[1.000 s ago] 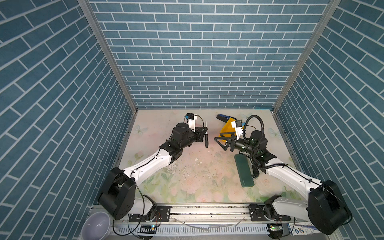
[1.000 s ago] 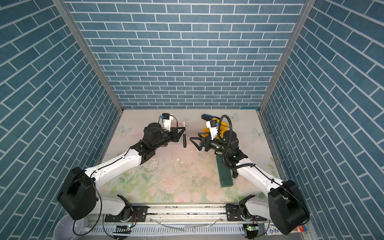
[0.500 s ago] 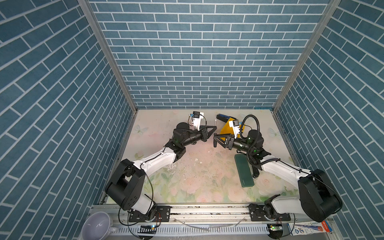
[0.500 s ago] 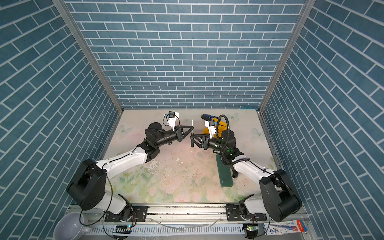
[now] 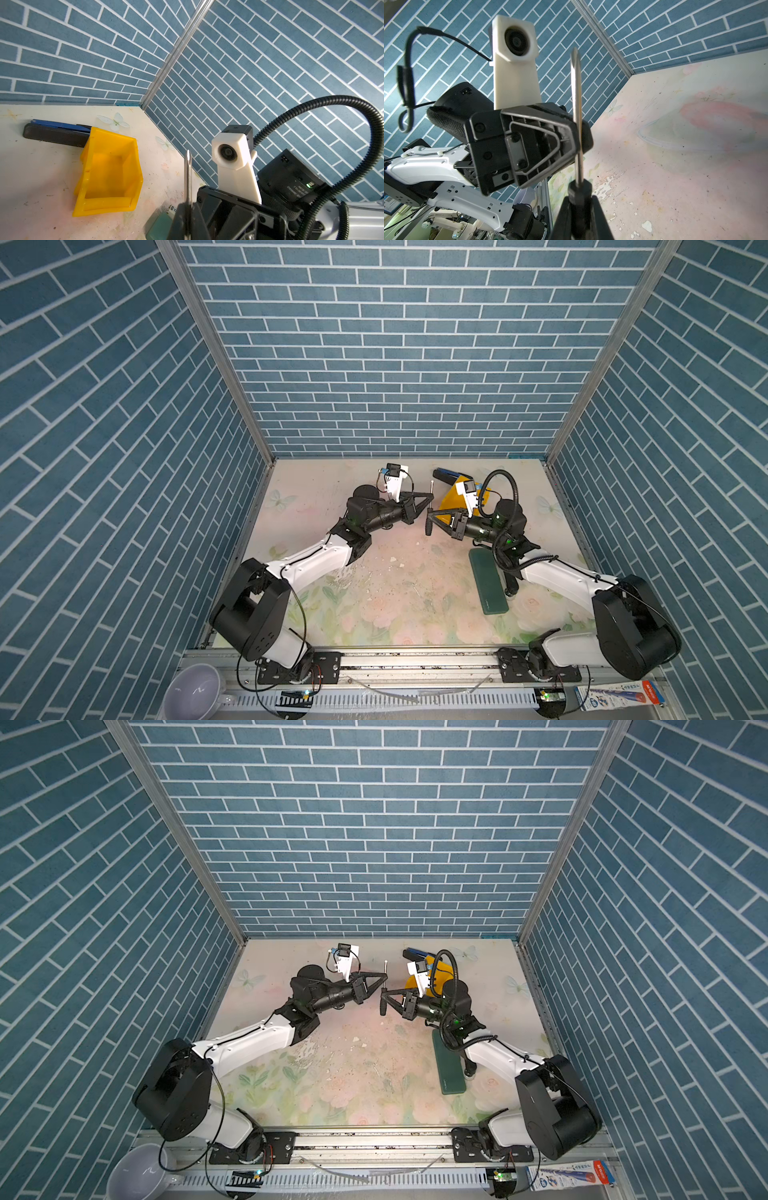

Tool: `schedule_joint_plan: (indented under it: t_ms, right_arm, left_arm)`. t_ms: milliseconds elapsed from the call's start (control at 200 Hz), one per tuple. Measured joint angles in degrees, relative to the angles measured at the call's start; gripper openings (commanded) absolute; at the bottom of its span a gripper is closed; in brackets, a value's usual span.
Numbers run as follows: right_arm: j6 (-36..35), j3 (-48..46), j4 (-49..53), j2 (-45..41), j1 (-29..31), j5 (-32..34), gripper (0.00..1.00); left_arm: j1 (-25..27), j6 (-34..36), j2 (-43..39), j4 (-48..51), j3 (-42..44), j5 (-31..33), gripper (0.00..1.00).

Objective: Put the screwdriver in the bin
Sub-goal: 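Bring the screwdriver toward the right gripper and grasp its handle with the right gripper, then open the left gripper and pull it back while the right gripper holds the screwdriver, then lower the screwdriver into the yellow bin with the right gripper and release it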

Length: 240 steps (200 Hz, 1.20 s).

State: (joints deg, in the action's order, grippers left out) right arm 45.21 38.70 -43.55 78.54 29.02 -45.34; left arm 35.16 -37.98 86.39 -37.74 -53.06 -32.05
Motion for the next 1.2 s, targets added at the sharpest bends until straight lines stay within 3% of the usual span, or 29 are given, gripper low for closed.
schedule_joint_plan:
  t_ms: [95,210,345,480,810,991,1201]
  right_arm:
    - [0.0,0.0,0.0,0.0,-0.4,0.4,0.01]
    - [0.0,0.0,0.0,0.0,-0.9,1.4,0.0]
    - [-0.2,-0.1,0.4,-0.1,-2.3,3.6,0.0]
    - [-2.1,-0.1,5.8,-1.5,-4.6,8.9,0.0]
    - [-8.3,5.6,31.4,-0.4,-7.7,33.3,0.0]
    - [-9.9,16.5,41.0,8.6,-9.2,41.8,0.0]
    - [-12.9,27.9,47.7,20.2,-9.6,46.4,0.0]
  left_arm:
    - [0.3,1.6,-0.9,0.6,0.0,1.0,0.39]
    - [0.4,3.4,-2.3,1.1,0.1,2.7,0.77]
    - [0.6,7.5,-4.9,3.5,0.5,5.5,0.99]
    - [1.4,15.8,-8.9,8.2,1.5,9.6,1.0]
    - [5.3,43.2,-13.4,16.7,6.0,22.6,1.0]
    - [6.5,49.0,-11.6,17.7,7.1,25.9,1.0]
    - [8.7,51.1,-9.3,17.2,7.8,27.7,1.0]
